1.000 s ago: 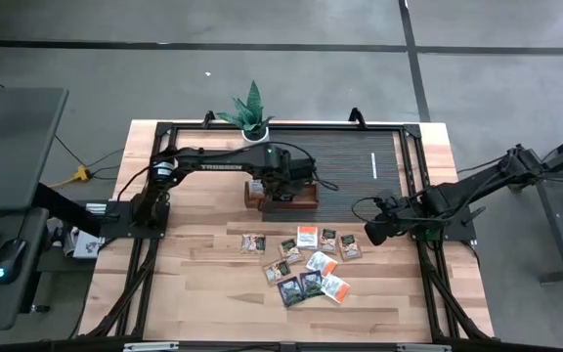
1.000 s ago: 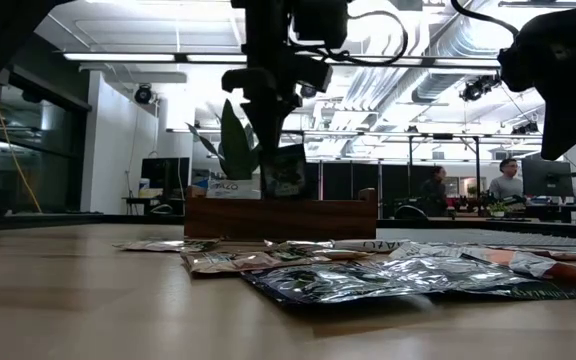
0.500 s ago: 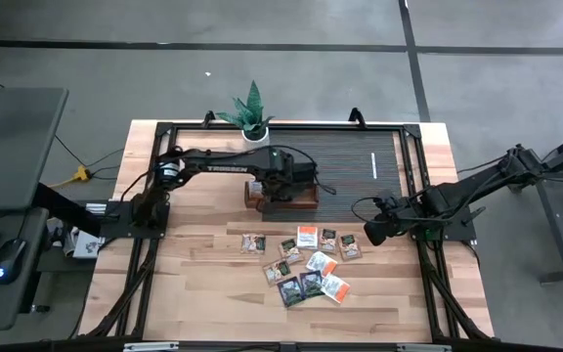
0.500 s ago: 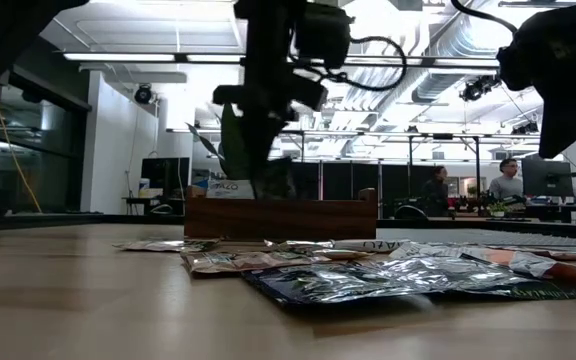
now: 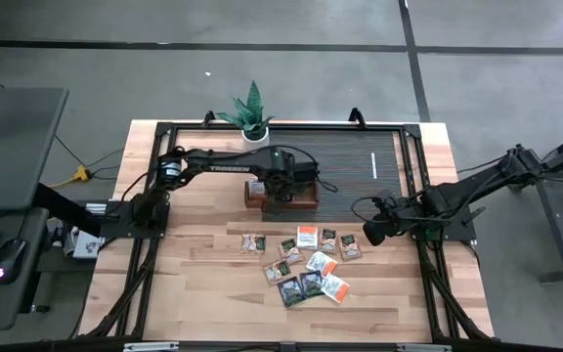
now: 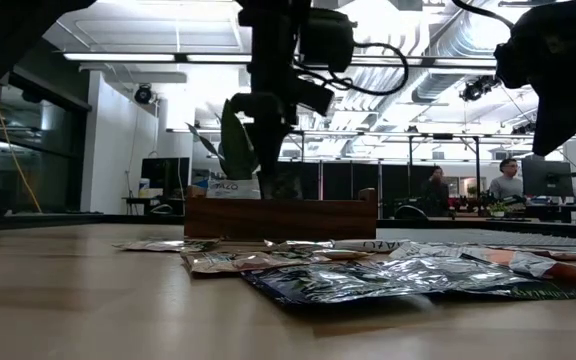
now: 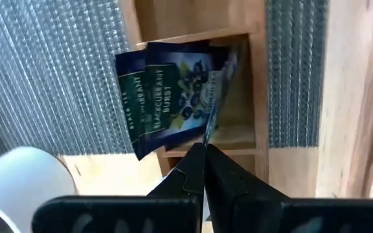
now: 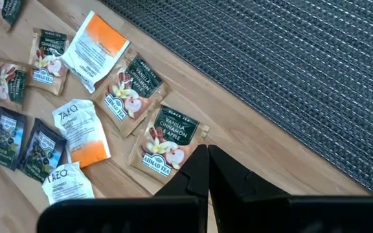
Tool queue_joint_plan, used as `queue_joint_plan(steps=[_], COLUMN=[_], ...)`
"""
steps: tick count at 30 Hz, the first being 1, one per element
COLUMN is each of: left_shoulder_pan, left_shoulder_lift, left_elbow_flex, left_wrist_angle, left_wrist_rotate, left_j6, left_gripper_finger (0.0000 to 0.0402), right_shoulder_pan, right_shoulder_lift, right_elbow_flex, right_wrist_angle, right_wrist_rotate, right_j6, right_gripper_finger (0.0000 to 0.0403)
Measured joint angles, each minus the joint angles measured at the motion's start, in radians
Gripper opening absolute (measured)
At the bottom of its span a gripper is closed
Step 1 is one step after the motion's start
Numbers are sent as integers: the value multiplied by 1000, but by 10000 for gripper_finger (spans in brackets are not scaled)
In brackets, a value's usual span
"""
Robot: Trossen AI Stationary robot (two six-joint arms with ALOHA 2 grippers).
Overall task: Pick & Place Tea
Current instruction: Put the blue tea bag into the middle section of the wooden organizer
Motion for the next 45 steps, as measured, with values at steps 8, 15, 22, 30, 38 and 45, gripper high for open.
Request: queue_joint_plan(steps=[8,15,22,30,38,45], left_shoulder_pan=[47,35,28,29,-19,-110], left_shoulder_lift=[0,0,0,0,0,0], left_elbow_flex=[0,0,0,0,0,1], left_wrist_angle=[-20,-1,52,8,6,18], left_wrist_rotate=[52,50,10,10,89,147], left_j6=[-58,-16,-23,-64,-145,-199], left_gripper_finger=[0,22,107,175,85,14], right_shoulder_pan=[0,0,0,0,0,4], right_shoulder_lift=[0,0,0,0,0,0], right_elbow_flex=[0,0,0,0,0,0], right_wrist_angle=[5,8,9,9,85,168], right_wrist_rotate=[0,0,0,-1,-1,-30], right_j6=[-9,-9,-9,-13,-98,-174], right_gripper_finger=[0,0,0,0,0,0])
